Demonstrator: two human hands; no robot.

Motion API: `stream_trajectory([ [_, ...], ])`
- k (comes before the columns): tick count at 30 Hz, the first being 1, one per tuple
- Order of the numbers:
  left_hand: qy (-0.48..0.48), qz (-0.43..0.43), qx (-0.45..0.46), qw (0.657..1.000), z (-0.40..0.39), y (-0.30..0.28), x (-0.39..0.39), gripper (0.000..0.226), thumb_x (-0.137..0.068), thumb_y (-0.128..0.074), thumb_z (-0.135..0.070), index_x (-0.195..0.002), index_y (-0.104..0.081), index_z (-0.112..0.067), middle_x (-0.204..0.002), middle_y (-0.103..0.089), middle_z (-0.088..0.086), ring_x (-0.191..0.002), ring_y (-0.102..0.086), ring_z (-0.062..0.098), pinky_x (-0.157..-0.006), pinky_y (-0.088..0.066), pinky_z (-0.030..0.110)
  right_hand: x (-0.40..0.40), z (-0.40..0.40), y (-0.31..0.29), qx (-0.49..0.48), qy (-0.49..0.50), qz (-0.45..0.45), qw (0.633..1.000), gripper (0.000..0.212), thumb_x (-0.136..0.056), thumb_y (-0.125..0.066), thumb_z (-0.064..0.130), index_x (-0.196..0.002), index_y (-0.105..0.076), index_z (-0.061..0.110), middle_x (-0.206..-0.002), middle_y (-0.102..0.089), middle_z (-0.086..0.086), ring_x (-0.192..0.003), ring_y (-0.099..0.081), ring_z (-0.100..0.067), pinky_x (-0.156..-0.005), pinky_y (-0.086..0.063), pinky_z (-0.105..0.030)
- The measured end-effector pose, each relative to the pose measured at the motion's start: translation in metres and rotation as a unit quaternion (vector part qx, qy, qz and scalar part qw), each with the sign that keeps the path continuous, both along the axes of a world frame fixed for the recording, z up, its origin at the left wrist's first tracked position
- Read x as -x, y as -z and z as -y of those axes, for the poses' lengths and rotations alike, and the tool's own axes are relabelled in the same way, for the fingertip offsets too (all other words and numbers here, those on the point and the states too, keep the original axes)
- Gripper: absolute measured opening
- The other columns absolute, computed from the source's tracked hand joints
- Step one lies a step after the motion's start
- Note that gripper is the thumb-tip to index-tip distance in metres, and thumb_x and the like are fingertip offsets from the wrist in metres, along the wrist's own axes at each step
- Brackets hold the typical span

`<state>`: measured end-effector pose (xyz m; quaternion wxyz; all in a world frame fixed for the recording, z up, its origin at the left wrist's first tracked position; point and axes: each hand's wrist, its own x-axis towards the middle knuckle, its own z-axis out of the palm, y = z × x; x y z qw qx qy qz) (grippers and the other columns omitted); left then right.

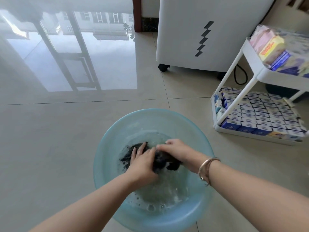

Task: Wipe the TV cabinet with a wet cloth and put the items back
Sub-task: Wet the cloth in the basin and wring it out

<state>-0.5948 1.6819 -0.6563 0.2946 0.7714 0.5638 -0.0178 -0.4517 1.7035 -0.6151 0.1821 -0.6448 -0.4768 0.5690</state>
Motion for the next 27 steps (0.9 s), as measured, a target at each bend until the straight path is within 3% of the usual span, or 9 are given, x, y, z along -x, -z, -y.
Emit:
stream_trajectory([
  [2, -0.051, 0.101, -0.035, 0.993, -0.005, 0.001, 0.001, 0.031, -0.068, -0.057, -0.03, -0.099, -0.056, -0.033, -0.103, -0.062, -0.004, -0.123, -0.047, 0.024, -0.104, -0.032, 0.041, -0.006, -0.001, -0.025, 0.028, 0.076, -0.169, 0.982, 0.022, -0.088, -0.062, 0.02, -0.071, -0.049, 0.017, -0.064, -0.047, -0.006, -0.051, -0.048, -0.016, -0.043, -0.043, -0.024],
  [4, -0.119, 0.185, -0.043, 0.975, -0.01, -0.005, 0.001, 0.004, -0.067, -0.055, -0.028, -0.069, -0.052, -0.028, -0.065, -0.056, -0.006, -0.073, -0.058, 0.018, -0.07, -0.04, 0.029, -0.019, -0.004, -0.047, 0.035, 0.123, -0.253, 0.959, 0.019, -0.09, -0.059, 0.019, -0.073, -0.049, 0.017, -0.062, -0.046, -0.005, -0.047, -0.048, -0.015, -0.043, -0.045, -0.026],
  [8, -0.208, 0.282, -0.034, 0.936, -0.014, -0.032, -0.005, 0.007, -0.079, -0.06, -0.007, -0.079, -0.053, -0.004, -0.062, -0.053, 0.005, -0.045, -0.042, 0.005, -0.043, -0.034, 0.013, -0.046, -0.013, -0.05, -0.052, 0.127, -0.094, 0.986, 0.02, -0.093, -0.058, 0.023, -0.078, -0.046, 0.014, -0.064, -0.047, -0.006, -0.044, -0.044, -0.017, -0.04, -0.041, -0.026],
  [10, -0.236, 0.327, -0.036, 0.915, -0.017, -0.05, -0.005, 0.008, -0.082, -0.058, -0.006, -0.08, -0.05, -0.004, -0.064, -0.058, 0.008, -0.043, -0.049, 0.004, -0.043, -0.039, 0.013, -0.051, -0.012, -0.037, -0.067, 0.084, 0.022, 0.994, 0.019, -0.092, -0.058, 0.028, -0.085, -0.048, 0.013, -0.07, -0.054, -0.009, -0.049, -0.049, -0.021, -0.043, -0.041, -0.028],
  [12, -0.244, 0.384, -0.026, 0.89, -0.02, -0.068, -0.006, 0.009, -0.082, -0.058, -0.005, -0.081, -0.049, -0.007, -0.069, -0.064, 0.016, -0.053, -0.065, 0.013, -0.052, -0.053, 0.028, -0.049, -0.011, -0.021, -0.047, 0.078, 0.045, 0.995, 0.012, -0.094, -0.055, 0.022, -0.094, -0.048, 0.013, -0.082, -0.057, -0.009, -0.067, -0.056, -0.024, -0.055, -0.047, -0.035],
  [16, -0.21, 0.445, -0.036, 0.87, -0.022, -0.099, -0.013, 0.018, -0.076, -0.058, -0.006, -0.09, -0.049, -0.013, -0.079, -0.061, 0.015, -0.065, -0.06, 0.02, -0.053, -0.047, 0.032, -0.028, -0.004, -0.001, 0.058, 0.154, -0.082, 0.983, 0.008, -0.096, -0.049, 0.01, -0.103, -0.046, 0.011, -0.093, -0.053, -0.012, -0.088, -0.054, -0.025, -0.068, -0.051, -0.04],
  [19, -0.179, 0.472, -0.008, 0.863, -0.02, -0.11, -0.02, 0.025, -0.078, -0.057, -0.005, -0.099, -0.054, -0.016, -0.091, -0.06, 0.012, -0.074, -0.062, 0.022, -0.05, -0.047, 0.026, -0.02, 0.001, 0.001, 0.171, 0.19, -0.154, 0.954, 0.021, -0.093, -0.056, 0.029, -0.099, -0.051, 0.01, -0.108, -0.05, -0.015, -0.094, -0.057, -0.03, -0.068, -0.055, -0.044],
  [22, -0.16, 0.475, 0.017, 0.865, -0.018, -0.105, -0.019, 0.021, -0.071, -0.056, -0.015, -0.092, -0.058, -0.017, -0.09, -0.06, 0.006, -0.08, -0.063, 0.02, -0.067, -0.05, 0.035, -0.015, -0.002, 0.001, 0.27, 0.174, -0.305, 0.896, 0.048, -0.092, -0.049, 0.048, -0.115, -0.054, 0.006, -0.122, -0.045, -0.019, -0.103, -0.057, -0.045, -0.08, -0.053, -0.054],
  [27, -0.153, 0.489, 0.14, 0.847, -0.006, -0.093, -0.011, 0.012, -0.079, -0.06, -0.022, -0.089, -0.057, -0.018, -0.088, -0.056, 0.001, -0.077, -0.056, 0.016, -0.078, -0.049, 0.044, -0.011, -0.008, -0.002, 0.232, 0.147, -0.431, 0.86, 0.082, -0.081, -0.03, 0.079, -0.117, -0.064, 0.014, -0.11, -0.067, -0.014, -0.101, -0.062, -0.029, -0.093, -0.047, -0.046],
])
